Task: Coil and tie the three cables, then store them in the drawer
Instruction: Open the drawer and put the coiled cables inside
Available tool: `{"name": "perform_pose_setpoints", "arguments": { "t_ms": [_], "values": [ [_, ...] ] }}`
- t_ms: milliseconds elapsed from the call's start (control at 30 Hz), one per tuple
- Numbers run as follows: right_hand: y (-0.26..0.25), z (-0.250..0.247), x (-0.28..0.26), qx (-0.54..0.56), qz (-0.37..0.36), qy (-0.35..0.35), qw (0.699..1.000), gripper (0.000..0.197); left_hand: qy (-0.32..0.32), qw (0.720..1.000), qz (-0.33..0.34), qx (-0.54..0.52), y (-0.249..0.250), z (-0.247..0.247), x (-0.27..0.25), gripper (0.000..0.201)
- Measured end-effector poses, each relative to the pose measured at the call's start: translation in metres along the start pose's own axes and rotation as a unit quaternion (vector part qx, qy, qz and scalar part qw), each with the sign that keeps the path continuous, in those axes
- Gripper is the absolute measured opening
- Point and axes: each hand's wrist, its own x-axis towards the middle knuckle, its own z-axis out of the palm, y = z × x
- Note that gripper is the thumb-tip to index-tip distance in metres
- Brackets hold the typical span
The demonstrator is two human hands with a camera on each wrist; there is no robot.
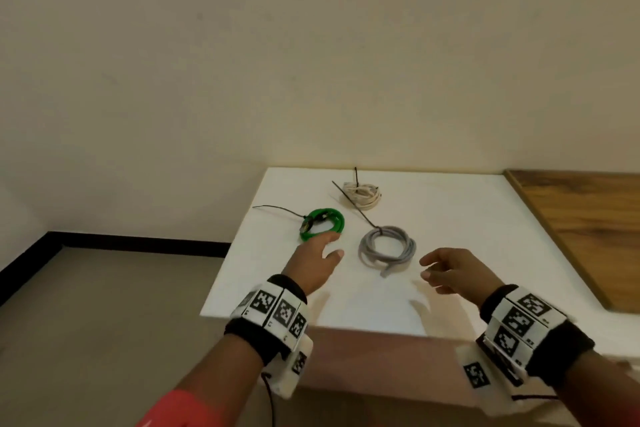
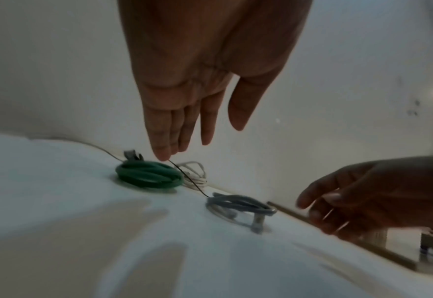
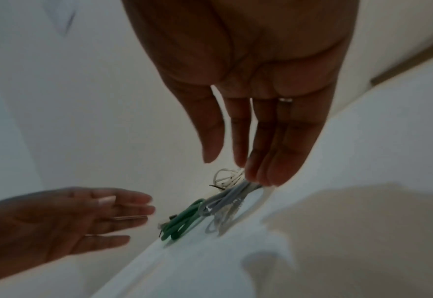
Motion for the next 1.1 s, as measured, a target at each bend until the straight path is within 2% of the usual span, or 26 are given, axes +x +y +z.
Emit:
{"name": "perform_pose_setpoints", "arguments": {
  "t_ms": [100, 167, 267, 400, 500, 567, 667, 700, 767, 867, 900, 933, 967, 1000, 1033, 1100],
  "values": [
    [0.001, 0.006, -0.043, -0.126, -0.06, -0.021, 0.99, 0.013, 0.041, 0.99, 0.027, 0.131, -0.009, -0.025, -0.047, 0.048],
    [0.002, 0.01, -0.071, -0.206, -0.074, -0.04, 0.975, 0.015, 0.051, 0.983, 0.01, 0.176, -0.022, -0.038, -0.074, 0.05],
    [0.004, 0.018, -0.098, -0.298, -0.086, -0.085, 0.947, 0.026, 0.072, 0.978, -0.026, 0.195, -0.051, -0.05, -0.1, 0.054],
    [0.016, 0.023, -0.108, -0.325, -0.076, -0.097, 0.938, 0.033, 0.109, 0.975, -0.098, 0.164, -0.087, -0.049, -0.119, 0.065],
    [0.03, 0.024, -0.104, -0.299, -0.044, -0.135, 0.944, 0.059, 0.139, 0.972, -0.167, 0.095, -0.105, -0.041, -0.119, 0.074],
    [0.039, 0.025, -0.099, -0.297, -0.034, -0.139, 0.944, 0.068, 0.15, 0.967, -0.203, 0.043, -0.115, -0.037, -0.113, 0.086],
    [0.056, 0.027, -0.085, -0.284, -0.039, -0.128, 0.949, 0.137, 0.178, 0.956, -0.22, -0.083, -0.129, -0.035, -0.099, 0.097],
    [0.061, 0.028, -0.081, -0.289, -0.037, -0.127, 0.948, 0.148, 0.198, 0.947, -0.219, -0.123, -0.133, -0.035, -0.095, 0.096],
    [0.066, 0.029, -0.075, -0.295, -0.034, -0.122, 0.947, 0.153, 0.232, 0.934, -0.218, -0.162, -0.14, -0.035, -0.092, 0.085],
    [0.071, 0.031, -0.074, -0.284, -0.056, -0.106, 0.951, 0.141, 0.247, 0.933, -0.209, -0.154, -0.148, -0.035, -0.093, 0.073],
    [0.071, 0.031, -0.076, -0.271, -0.059, -0.103, 0.955, 0.126, 0.248, 0.933, -0.206, -0.157, -0.151, -0.033, -0.093, 0.073],
    [0.067, 0.031, -0.079, -0.257, -0.067, -0.106, 0.958, 0.097, 0.25, 0.932, -0.203, -0.164, -0.153, -0.033, -0.094, 0.073],
    [0.065, 0.031, -0.083, -0.247, -0.068, -0.099, 0.962, 0.061, 0.252, 0.931, -0.198, -0.174, -0.155, -0.032, -0.095, 0.074],
    [0.065, 0.031, -0.082, -0.238, -0.081, -0.073, 0.965, 0.032, 0.255, 0.928, -0.198, -0.186, -0.155, -0.032, -0.096, 0.076],
    [0.066, 0.032, -0.081, -0.241, -0.095, -0.042, 0.965, 0.02, 0.256, 0.927, -0.196, -0.192, -0.156, -0.034, -0.097, 0.076],
    [0.069, 0.029, -0.081, -0.249, -0.109, 0.02, 0.962, 0.017, 0.25, 0.93, -0.201, -0.181, -0.158, -0.038, -0.102, 0.078]
  ]
}}
